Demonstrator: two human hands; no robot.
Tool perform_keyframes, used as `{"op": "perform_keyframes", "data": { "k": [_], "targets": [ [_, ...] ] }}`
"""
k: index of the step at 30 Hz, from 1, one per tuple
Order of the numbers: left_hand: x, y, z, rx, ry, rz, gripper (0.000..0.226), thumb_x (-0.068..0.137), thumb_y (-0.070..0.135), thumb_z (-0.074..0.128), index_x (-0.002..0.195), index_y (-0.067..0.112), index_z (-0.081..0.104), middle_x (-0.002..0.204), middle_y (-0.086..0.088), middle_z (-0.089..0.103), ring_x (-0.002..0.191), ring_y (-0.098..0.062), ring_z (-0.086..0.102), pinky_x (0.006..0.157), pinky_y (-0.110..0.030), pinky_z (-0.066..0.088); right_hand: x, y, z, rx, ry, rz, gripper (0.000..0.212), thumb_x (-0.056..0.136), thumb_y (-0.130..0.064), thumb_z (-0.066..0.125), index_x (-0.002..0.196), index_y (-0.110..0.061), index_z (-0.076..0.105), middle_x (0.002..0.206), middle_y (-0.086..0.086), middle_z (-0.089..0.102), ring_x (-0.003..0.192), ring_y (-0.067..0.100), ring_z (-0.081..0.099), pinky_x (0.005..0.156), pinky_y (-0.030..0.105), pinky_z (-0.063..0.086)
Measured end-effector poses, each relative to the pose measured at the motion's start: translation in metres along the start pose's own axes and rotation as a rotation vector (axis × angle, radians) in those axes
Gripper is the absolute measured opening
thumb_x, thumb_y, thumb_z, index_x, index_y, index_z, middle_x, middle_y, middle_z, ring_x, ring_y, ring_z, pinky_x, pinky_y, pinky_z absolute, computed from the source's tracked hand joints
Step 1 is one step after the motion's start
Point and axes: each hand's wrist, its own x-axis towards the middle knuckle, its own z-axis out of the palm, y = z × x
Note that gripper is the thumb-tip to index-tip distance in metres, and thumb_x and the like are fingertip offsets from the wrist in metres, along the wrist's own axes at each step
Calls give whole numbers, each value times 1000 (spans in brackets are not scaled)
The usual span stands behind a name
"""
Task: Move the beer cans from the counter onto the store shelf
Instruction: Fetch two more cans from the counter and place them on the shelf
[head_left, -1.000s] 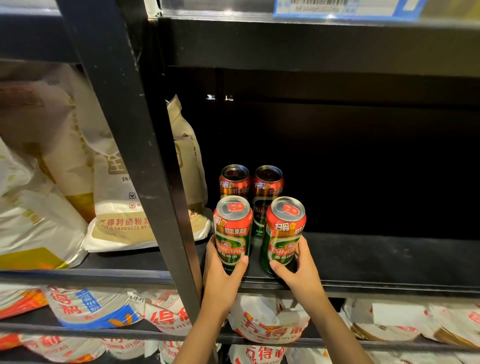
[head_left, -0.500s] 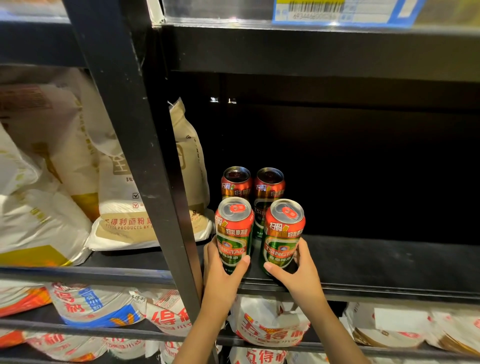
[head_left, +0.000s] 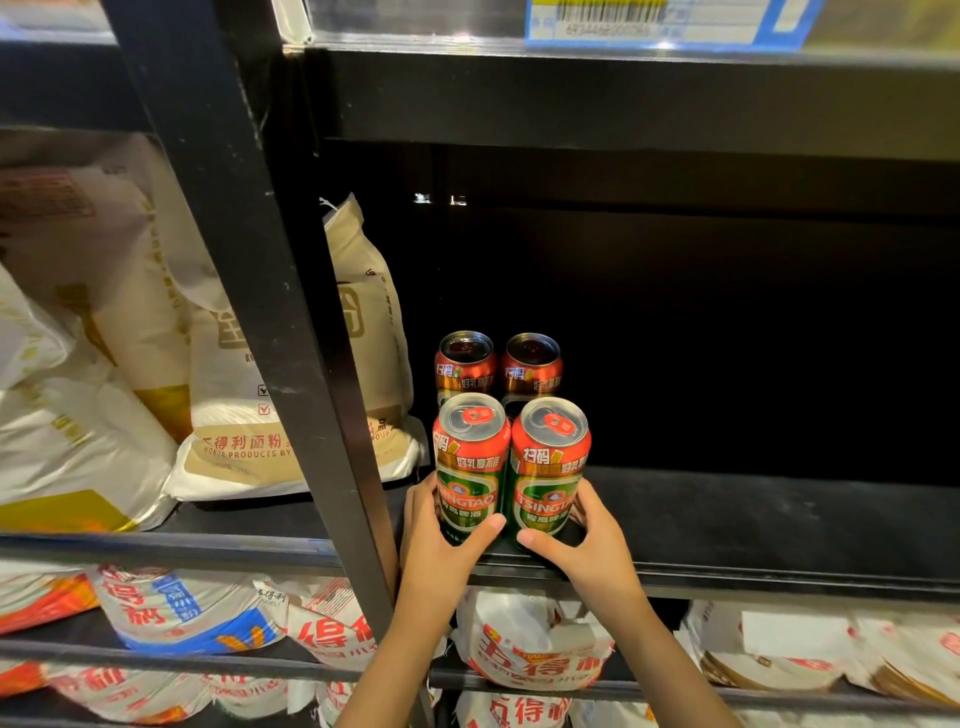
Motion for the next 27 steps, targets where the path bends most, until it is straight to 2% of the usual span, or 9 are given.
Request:
{"op": "perform_keyframes", "data": {
  "k": [2,4,8,12,15,17,21,24,27],
  "targets": [
    [-2,-1,-1,8,-5,27,60,75,39,73,125,34,40,121,17,46,113,8,48,86,-6,42,-1,0,-1,-11,-17,-10,64,72,-28,80,126,-36,47,118,-24,59,111,-9,52,82,3,43],
    [-4,-1,-1,57,2,69,55,81,32,69,129,23,42,122,7,48,113,10,45,88,-2,37,-2,1,-2,-38,-44,-20,62,75,-23,78,127,-36,45,120,-24,58,112,-13,50,82,0,40],
    [-4,0,-1,119,21,119,50,83,14,68,127,10,44,117,1,46,110,17,41,85,2,33,-1,2,-2,-86,-32,-44,61,77,-21,77,128,-31,46,122,-19,54,115,-7,49,92,12,45],
    [-3,-4,0,194,41,142,60,76,7,74,127,14,42,115,9,41,113,17,37,88,4,29,-2,3,0,-105,-16,-51,68,75,-27,78,133,-31,43,125,-20,53,116,-6,49,89,9,43],
    [-1,-9,2,203,48,111,67,74,12,76,130,14,41,119,5,41,117,1,42,92,0,31,-1,6,2,-102,8,-30,73,74,-26,79,136,-31,40,128,-19,53,119,-3,49,95,16,42],
    [0,-11,3,175,68,85,67,73,14,77,130,16,42,122,5,40,119,-4,44,94,-6,34,0,7,4,-106,27,-22,72,74,-25,80,134,-33,40,127,-19,54,118,-3,49,97,18,42],
    [0,-12,5,108,127,28,69,73,16,78,131,21,41,122,11,40,118,-4,45,95,-14,39,1,4,9,-121,45,-9,70,76,-23,78,134,-31,41,123,-20,54,112,-5,50,88,6,40],
    [-1,-9,6,40,155,-26,71,72,15,79,126,32,37,117,27,38,112,2,47,94,-23,43,2,3,12,-126,53,-5,70,77,-23,77,136,-29,40,123,-19,54,115,-1,49,90,8,38],
    [0,-10,6,8,178,-39,71,70,17,81,122,39,37,116,29,40,114,-3,49,94,-28,45,3,2,15,-138,63,-2,71,77,-23,77,137,-26,39,124,-17,54,115,0,50,92,12,40]
  ]
}}
